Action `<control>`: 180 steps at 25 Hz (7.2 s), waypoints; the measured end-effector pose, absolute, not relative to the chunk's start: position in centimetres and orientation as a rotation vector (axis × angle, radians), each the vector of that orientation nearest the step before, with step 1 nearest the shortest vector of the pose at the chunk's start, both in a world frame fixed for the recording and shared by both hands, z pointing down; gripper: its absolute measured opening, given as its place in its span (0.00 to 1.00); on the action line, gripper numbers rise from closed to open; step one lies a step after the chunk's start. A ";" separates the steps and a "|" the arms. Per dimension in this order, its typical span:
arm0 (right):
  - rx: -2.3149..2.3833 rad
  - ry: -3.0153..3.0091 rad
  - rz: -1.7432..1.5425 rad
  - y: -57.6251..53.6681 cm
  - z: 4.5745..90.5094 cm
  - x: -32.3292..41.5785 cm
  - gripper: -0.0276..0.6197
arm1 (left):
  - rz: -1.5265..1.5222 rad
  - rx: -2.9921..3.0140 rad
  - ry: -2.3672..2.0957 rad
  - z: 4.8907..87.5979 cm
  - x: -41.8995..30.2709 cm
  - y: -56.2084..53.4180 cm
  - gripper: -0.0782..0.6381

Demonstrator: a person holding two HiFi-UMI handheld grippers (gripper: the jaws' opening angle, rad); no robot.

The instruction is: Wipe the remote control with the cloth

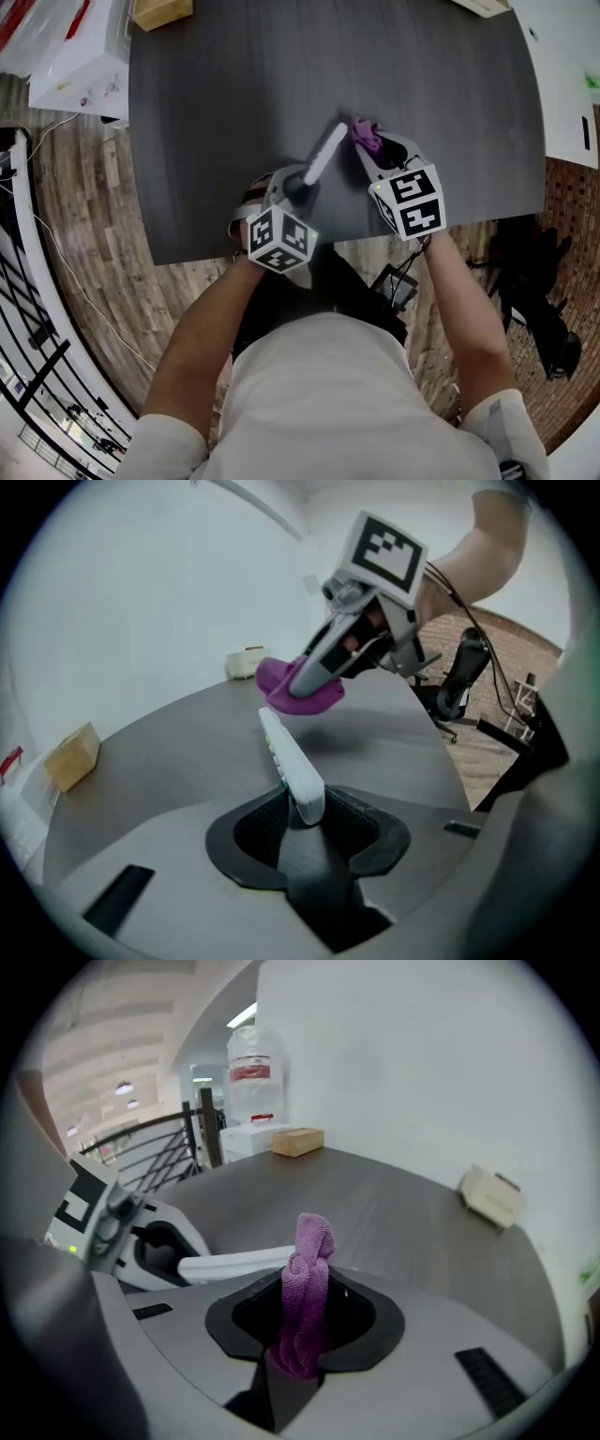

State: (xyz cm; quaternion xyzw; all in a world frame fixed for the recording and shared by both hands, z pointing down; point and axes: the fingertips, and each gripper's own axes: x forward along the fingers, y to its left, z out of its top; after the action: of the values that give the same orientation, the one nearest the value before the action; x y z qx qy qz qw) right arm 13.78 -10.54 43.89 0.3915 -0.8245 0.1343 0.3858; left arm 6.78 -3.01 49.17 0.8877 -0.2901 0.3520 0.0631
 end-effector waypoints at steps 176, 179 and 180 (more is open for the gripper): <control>1.251 -2.690 0.880 13.2 23.3 14.2 0.20 | -0.505 2.179 -0.841 24.5 -0.9 16.7 0.19; 1.214 -2.711 0.870 15.3 23.4 16.0 0.20 | -0.497 2.173 -0.866 24.3 0.7 20.2 0.19; 1.213 -2.709 0.873 15.8 23.6 16.6 0.20 | -0.492 2.173 -0.876 24.2 0.8 21.1 0.19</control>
State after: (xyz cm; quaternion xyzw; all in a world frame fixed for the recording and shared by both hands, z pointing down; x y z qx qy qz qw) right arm 16.60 15.77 23.57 0.3918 -0.8755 0.2819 0.0239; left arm 0.81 21.11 24.24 0.8450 -0.3407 -0.1914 0.3649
